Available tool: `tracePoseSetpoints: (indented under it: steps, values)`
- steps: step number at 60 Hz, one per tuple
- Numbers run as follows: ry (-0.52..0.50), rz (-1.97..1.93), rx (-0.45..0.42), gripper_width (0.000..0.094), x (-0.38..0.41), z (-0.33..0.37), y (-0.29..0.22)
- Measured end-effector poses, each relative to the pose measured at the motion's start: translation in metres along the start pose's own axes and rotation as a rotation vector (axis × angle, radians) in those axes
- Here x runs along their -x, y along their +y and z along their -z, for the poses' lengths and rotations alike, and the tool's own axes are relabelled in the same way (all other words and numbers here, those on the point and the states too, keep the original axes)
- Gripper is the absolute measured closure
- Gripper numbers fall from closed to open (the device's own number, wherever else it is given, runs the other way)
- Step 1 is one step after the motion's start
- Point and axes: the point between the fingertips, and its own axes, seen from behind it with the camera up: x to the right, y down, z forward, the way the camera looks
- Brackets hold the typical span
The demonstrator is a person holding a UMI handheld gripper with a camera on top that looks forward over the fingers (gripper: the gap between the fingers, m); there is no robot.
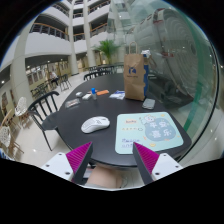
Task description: Arrange mouse
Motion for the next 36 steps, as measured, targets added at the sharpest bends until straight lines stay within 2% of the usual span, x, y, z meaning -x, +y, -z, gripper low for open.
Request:
tracePoseSetpoints:
  steps: [11,23,31,36]
  values:
    - [-0.039,0.023,-0.013,0.0095,0.018,-0.012,-0.002]
    - [-0.145,0.083,-0.017,0.0092,0.077,-0.066,0.001]
    - [-0.184,0.104,0.052,0.0095,0.103,-0.117,0.018]
    - [-0.147,0.136,0.045,0.0095,0.107,-0.135,0.011]
